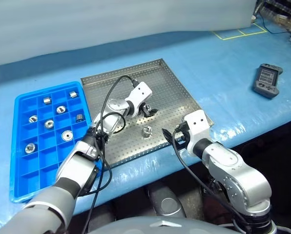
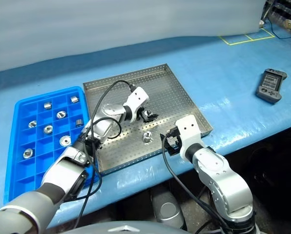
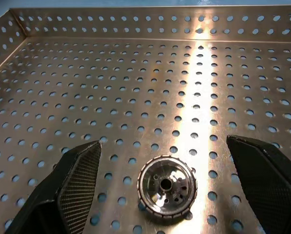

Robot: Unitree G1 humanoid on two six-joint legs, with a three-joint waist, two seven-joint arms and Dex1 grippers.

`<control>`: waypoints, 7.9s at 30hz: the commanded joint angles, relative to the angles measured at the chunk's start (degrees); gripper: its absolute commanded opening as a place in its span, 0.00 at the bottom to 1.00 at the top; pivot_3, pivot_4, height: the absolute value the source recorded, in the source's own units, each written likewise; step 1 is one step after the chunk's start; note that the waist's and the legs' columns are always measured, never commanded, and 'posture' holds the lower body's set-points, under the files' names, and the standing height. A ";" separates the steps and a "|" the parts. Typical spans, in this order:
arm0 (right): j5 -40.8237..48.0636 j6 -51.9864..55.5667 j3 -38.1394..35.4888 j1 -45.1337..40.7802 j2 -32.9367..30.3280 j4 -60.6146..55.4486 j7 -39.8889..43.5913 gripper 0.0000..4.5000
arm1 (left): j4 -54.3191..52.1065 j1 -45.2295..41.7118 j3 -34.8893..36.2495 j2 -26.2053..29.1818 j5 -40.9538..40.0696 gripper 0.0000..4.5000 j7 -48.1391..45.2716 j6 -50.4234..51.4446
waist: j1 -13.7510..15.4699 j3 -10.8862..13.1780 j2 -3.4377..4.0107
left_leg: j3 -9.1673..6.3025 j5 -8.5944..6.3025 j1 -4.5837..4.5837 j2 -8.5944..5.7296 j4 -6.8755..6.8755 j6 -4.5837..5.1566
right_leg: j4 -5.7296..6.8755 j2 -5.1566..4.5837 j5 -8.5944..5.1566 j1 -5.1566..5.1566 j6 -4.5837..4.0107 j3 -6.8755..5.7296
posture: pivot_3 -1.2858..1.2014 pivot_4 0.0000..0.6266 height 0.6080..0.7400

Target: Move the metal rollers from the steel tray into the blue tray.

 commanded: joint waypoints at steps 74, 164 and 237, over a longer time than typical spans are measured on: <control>1.70 -5.07 10.65 -12.93 3.07 11.68 9.50 1.00 | -72.49 51.72 28.55 2.35 -3.40 0.82 27.69 28.74 | 17.13 -0.01 -0.13 | 0.18 0.12 0.37 0.00 -0.26 0.14 | -0.02 -0.07 -0.16 0.09 -0.32 0.03 | 0.49 0.24 1.00; 1.25 -12.49 16.38 -20.24 2.64 18.03 16.88 1.00 | -83.90 48.04 36.17 7.40 -11.72 0.37 21.35 27.14 | 15.20 0.00 -0.19 | 0.15 0.11 0.37 0.01 -0.50 0.14 | -0.08 -0.03 -0.06 0.02 -0.10 0.08 | 0.57 0.24 1.00; -2.99 -15.36 7.96 -3.92 -0.84 10.95 8.83 1.00 | -69.13 48.21 19.19 9.17 -14.02 0.99 14.50 13.33 | 7.54 -0.18 -0.06 | 0.17 0.13 0.40 0.06 -0.42 0.07 | -0.02 -0.05 -0.30 0.06 -0.54 0.00 | 0.42 0.24 1.00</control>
